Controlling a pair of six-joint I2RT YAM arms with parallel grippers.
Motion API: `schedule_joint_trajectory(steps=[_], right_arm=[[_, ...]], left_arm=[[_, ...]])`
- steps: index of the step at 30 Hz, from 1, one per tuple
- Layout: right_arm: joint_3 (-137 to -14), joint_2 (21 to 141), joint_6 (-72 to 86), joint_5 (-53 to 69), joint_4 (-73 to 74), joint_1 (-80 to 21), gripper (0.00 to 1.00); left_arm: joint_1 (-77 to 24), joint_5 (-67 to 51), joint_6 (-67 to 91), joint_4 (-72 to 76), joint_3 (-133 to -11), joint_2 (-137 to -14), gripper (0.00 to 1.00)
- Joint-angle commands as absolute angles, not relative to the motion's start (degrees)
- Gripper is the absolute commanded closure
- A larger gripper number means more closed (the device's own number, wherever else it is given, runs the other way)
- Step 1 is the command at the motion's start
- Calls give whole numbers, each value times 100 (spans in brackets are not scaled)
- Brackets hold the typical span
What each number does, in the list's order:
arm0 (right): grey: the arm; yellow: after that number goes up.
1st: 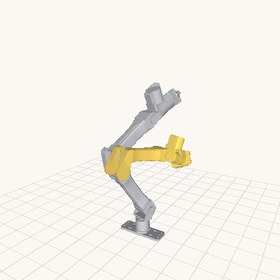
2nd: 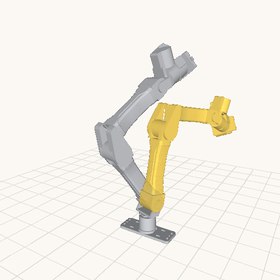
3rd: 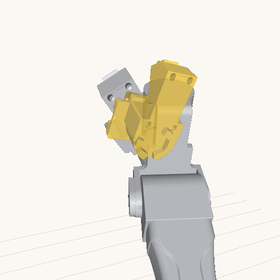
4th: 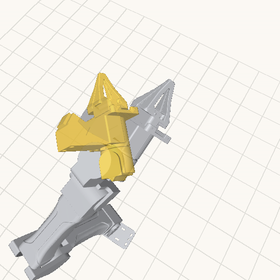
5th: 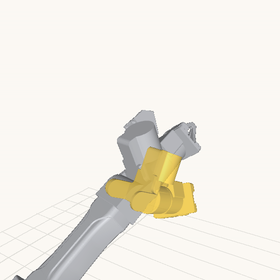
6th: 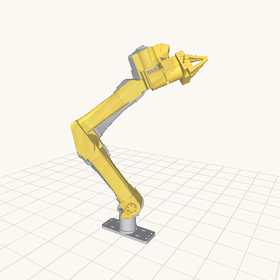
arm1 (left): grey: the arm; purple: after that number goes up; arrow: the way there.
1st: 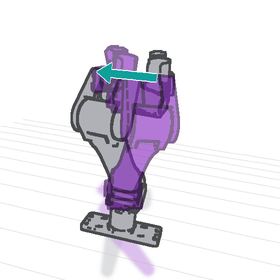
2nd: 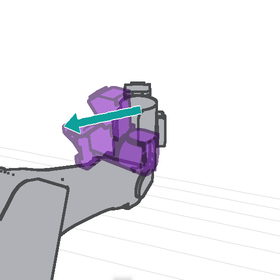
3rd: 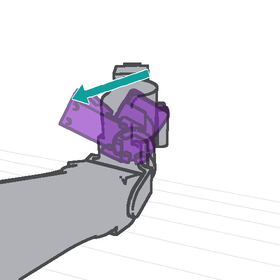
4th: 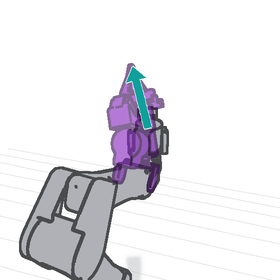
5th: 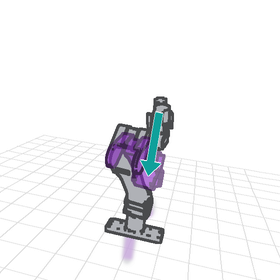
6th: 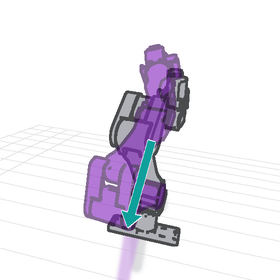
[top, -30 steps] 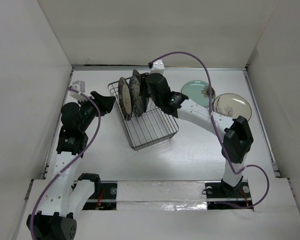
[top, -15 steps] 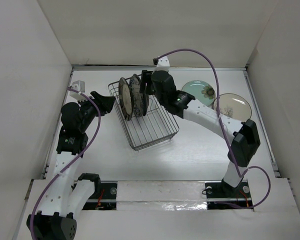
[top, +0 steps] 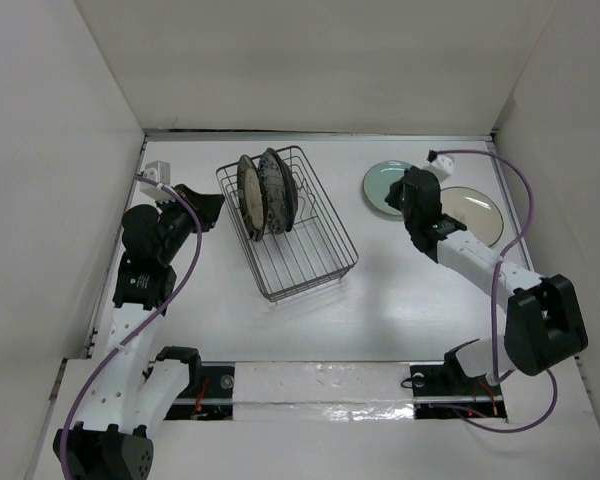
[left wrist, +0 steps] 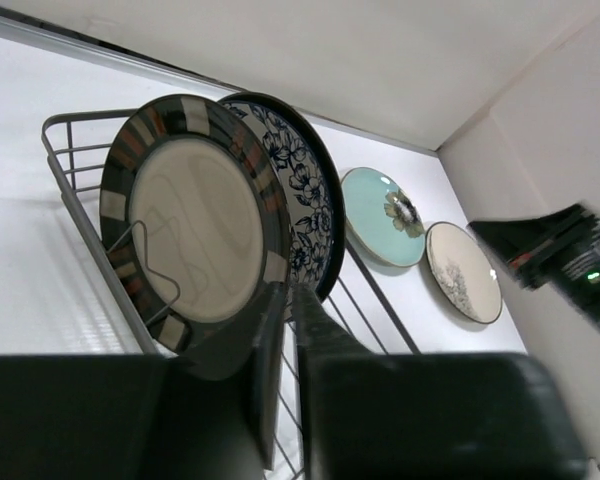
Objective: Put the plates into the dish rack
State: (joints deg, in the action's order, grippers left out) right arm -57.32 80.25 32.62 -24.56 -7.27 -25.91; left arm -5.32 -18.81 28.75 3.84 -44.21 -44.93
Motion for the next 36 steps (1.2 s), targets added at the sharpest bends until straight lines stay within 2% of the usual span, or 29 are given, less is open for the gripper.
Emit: schedule_joint_trajectory(steps=[1,2,3,5,6,10,16,30,34,36], right_arm=[[-4846,7945,4358,-2057,-1598,-2112,91],[-4686,7980,4499,-2013,-1704,-1988,74],[-4554,8024,4805,-1934,-1801,-1882,64],[-4273,8243,5052,-1890,-2065,-1636,47],[-4228,8331,5271,-1855,-2109,-1574,43],[-4043,8771,5800,-1591,-2477,-1266,42],[-4060,9245,6371,-1371,-2734,-950,43],[-4640,10467,7032,-581,-3191,-422,45],[-4983,10617,6908,-457,-2788,-369,50],[-5080,10643,6873,-378,-2672,-369,59]], left_arm=[[-562,-1986,2839,729,-4386,-4474,97],[-562,-1986,2839,729,-4386,-4474,100],[-562,-1986,2848,729,-4386,-4474,100],[-562,-1995,2839,729,-4377,-4465,100],[-562,-1995,2848,729,-4377,-4447,100],[-562,-1986,2848,712,-4386,-4447,100],[-562,-2004,2848,721,-4386,-4447,92],[-562,-1995,2830,712,-4412,-4473,91],[-562,-2004,2830,703,-4421,-4465,91],[-562,-1960,2804,659,-4438,-4412,91]])
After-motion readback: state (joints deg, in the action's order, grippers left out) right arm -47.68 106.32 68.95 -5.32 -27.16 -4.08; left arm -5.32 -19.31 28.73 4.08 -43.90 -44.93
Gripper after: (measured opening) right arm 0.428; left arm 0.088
